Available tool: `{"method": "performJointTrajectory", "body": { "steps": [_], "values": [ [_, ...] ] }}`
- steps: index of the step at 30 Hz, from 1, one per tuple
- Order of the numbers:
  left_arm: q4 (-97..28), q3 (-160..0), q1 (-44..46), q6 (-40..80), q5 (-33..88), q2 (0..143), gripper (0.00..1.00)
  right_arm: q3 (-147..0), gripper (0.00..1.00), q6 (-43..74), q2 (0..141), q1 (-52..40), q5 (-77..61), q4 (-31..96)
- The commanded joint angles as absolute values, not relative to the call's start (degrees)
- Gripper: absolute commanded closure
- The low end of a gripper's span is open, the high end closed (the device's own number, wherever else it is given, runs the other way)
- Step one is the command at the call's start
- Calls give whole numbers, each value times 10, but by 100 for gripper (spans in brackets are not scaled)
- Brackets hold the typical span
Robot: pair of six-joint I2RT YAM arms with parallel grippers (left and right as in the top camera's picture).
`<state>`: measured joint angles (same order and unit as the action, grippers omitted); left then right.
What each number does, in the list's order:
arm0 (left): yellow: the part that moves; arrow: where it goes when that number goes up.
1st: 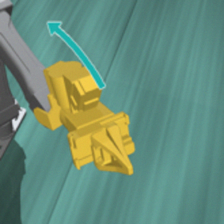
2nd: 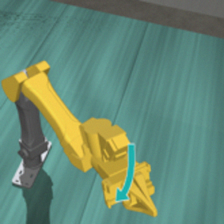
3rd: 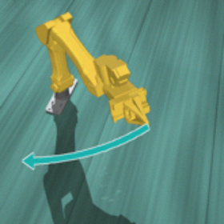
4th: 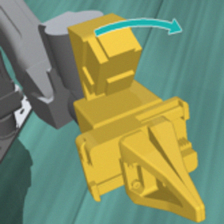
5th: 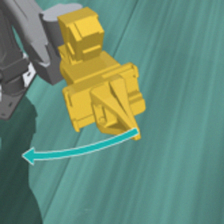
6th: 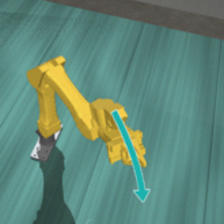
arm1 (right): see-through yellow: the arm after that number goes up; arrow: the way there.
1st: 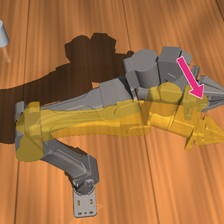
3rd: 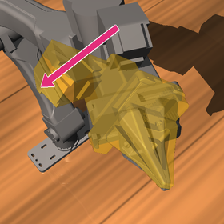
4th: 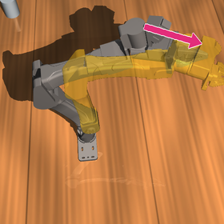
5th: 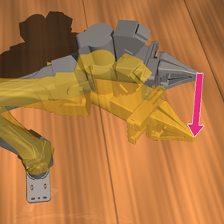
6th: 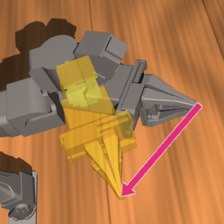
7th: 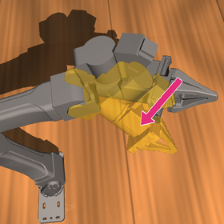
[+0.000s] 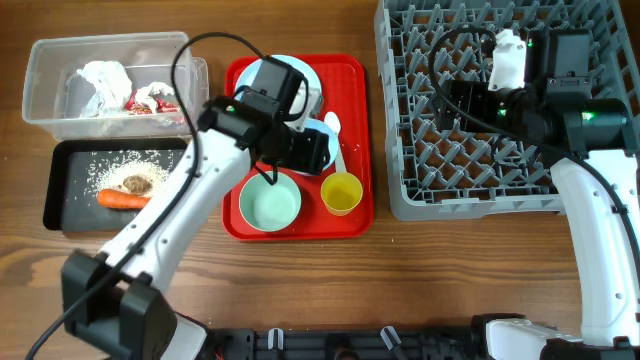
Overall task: Sort waste into correct bins and load items into the dishwasher rack
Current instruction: 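Grasp the yellow cup with the left gripper and lift it up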
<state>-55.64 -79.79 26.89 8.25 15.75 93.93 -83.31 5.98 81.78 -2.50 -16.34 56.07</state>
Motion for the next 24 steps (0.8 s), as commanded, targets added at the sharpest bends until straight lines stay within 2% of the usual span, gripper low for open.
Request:
{"method": "performJointTrajectory", "body": {
  "steps": [1, 4, 8, 10, 11, 12, 13, 14, 17, 24],
  "values": [
    [-571, -802, 293, 62, 186, 999, 34, -841, 0, 62, 822, -23, -172, 557],
    [-571, -802, 314, 62, 158, 1043, 36, -841, 0, 62, 822, -23, -172, 557],
    [-571, -802, 320, 64, 136, 1086, 52, -841, 0, 62, 822, -23, -166, 557],
    [-568, -802, 320, 64, 136, 1090, 71, -841, 0, 61, 822, -23, -165, 556],
    [-566, -802, 320, 64, 136, 1090, 77, -841, 1, 62, 822, -23, -165, 555],
    [-563, -803, 320, 65, 136, 1090, 88, -841, 0, 62, 822, -23, -165, 552],
    [-562, -803, 320, 65, 136, 1090, 93, -841, 0, 62, 822, -23, -165, 551],
    [-562, -803, 320, 65, 136, 1090, 96, -841, 0, 62, 822, -23, -165, 550],
    [-572, -814, 319, 84, 138, 1089, 96, -841, 0, 62, 822, -23, -165, 550],
    [-698, -961, 249, 85, 256, 1084, 96, -841, 0, 77, 822, -23, -166, 550]
  ]
}}
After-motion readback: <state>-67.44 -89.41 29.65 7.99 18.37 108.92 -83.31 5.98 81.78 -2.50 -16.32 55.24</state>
